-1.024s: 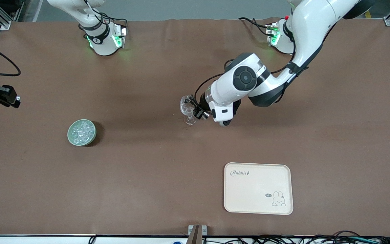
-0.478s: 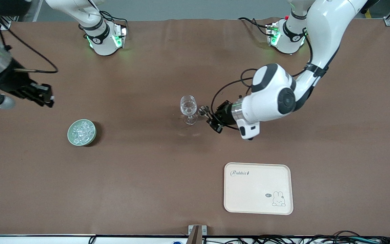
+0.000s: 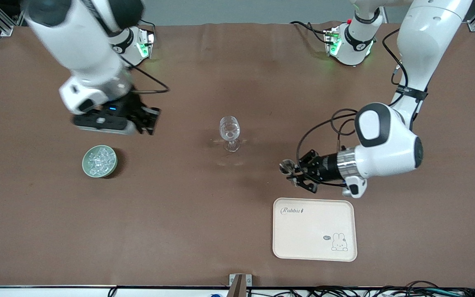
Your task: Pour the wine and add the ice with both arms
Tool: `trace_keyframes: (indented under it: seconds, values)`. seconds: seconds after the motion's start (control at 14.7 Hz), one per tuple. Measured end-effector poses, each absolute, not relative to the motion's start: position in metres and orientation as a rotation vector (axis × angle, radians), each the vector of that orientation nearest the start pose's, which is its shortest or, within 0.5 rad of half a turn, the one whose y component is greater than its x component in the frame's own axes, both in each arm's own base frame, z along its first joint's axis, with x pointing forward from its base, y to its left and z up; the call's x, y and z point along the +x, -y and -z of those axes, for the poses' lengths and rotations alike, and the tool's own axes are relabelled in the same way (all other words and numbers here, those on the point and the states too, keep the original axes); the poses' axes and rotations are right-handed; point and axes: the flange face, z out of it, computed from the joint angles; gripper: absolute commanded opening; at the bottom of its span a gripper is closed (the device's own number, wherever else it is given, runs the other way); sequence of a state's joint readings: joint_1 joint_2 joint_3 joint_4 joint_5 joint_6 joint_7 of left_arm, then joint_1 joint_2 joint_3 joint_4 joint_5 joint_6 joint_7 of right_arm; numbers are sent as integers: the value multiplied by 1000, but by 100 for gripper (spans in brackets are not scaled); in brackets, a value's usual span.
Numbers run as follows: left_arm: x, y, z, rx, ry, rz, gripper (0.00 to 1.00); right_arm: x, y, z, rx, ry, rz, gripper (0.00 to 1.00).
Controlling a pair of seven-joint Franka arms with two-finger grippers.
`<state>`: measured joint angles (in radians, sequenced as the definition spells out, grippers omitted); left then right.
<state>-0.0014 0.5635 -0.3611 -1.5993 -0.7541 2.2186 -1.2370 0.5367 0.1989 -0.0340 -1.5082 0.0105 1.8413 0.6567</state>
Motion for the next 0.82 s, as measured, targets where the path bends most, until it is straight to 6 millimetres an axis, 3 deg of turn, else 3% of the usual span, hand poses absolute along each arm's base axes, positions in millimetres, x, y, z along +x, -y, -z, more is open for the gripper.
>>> trace_keyframes:
  seconds: [0.27,0.41,0.61,0.82]
  values:
    - [692,199,-314,1703,-1625,762,1,545,-387,-496,-3052,-246,145,1]
    - [708,183,-297,1619,-1650,782,1,536,-417,-468,-3067,-245,139,1]
    - [725,147,-267,1490,-1641,770,1,523,-444,-441,-3090,-244,130,1]
    - [729,123,-236,1390,-1629,764,2,514,-456,-435,-3098,-239,122,1]
